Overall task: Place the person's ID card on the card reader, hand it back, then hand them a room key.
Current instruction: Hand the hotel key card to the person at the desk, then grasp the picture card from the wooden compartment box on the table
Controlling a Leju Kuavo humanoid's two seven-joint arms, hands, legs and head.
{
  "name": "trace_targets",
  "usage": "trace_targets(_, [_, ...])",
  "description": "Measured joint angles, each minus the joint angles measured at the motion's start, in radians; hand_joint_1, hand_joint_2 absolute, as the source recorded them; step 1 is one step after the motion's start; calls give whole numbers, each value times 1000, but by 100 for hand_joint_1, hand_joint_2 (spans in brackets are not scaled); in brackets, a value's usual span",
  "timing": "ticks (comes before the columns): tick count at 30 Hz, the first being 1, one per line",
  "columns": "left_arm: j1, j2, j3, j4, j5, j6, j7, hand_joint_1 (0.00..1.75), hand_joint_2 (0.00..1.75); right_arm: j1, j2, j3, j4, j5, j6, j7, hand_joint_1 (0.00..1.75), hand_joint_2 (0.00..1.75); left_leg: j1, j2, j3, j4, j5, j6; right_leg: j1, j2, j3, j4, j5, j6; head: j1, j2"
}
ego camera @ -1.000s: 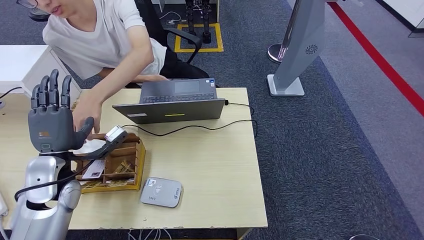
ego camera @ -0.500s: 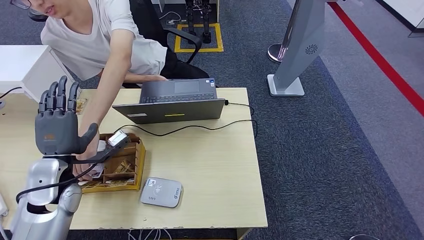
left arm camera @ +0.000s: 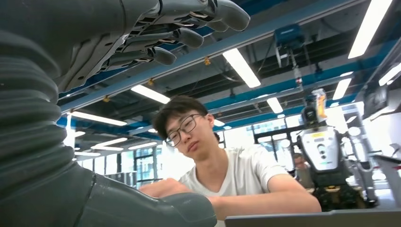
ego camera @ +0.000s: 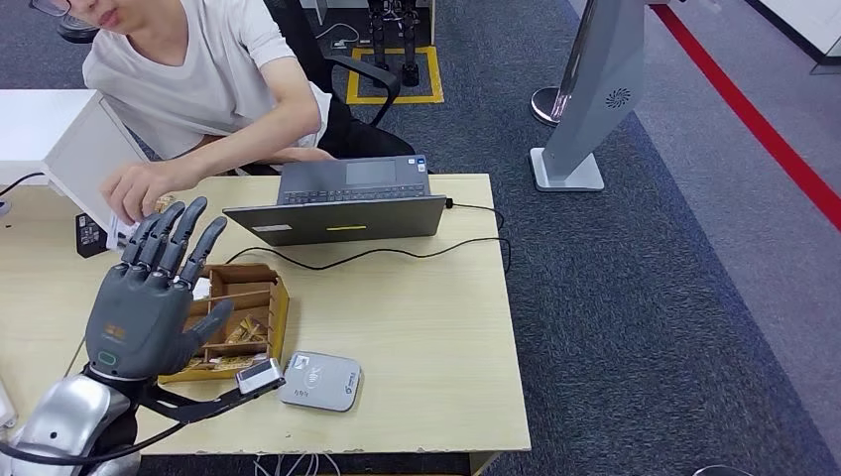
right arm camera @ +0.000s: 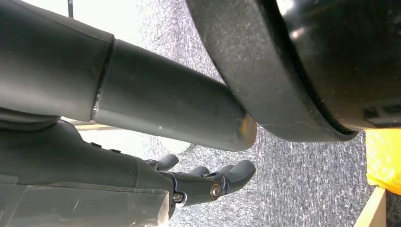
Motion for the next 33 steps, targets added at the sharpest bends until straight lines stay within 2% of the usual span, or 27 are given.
trace_targets(7, [41, 72, -33, -61, 28, 22, -29, 0, 175, 4, 2, -14, 0, -14, 2, 4, 0, 0, 0, 0, 0, 0, 0, 0, 0, 0, 0, 0, 0, 0, 0, 0])
trace_targets(13, [82, 143, -36, -37, 122, -108, -18, 0, 175, 3, 5, -32, 3, -20, 26, 13, 0, 0, 0, 0, 0, 0, 0, 0, 0, 0, 0, 0, 0, 0, 0, 0])
trace_targets(18, [148, 205, -37, 5, 154, -138, -9, 0, 175, 5, 7, -39, 3, -21, 17, 19, 0, 0, 1, 1, 0, -1, 0, 0, 0, 1, 2, 0, 0, 0, 0, 0])
trace_targets(25, [303, 200, -46, 97, 212, -83, 32, 0, 175, 4, 8, -48, 5, -17, 38, 34, 0, 0, 0, 1, 0, -1, -1, 1, 0, 1, 0, -1, -1, 0, 0, 0])
trace_targets(33, [340, 175, -55, 138, 194, -25, 113, 0, 175, 5, 8, -49, 5, -5, 13, 30, 0, 0, 0, 0, 0, -1, -1, 1, 0, 0, 0, -1, -1, 0, 0, 0])
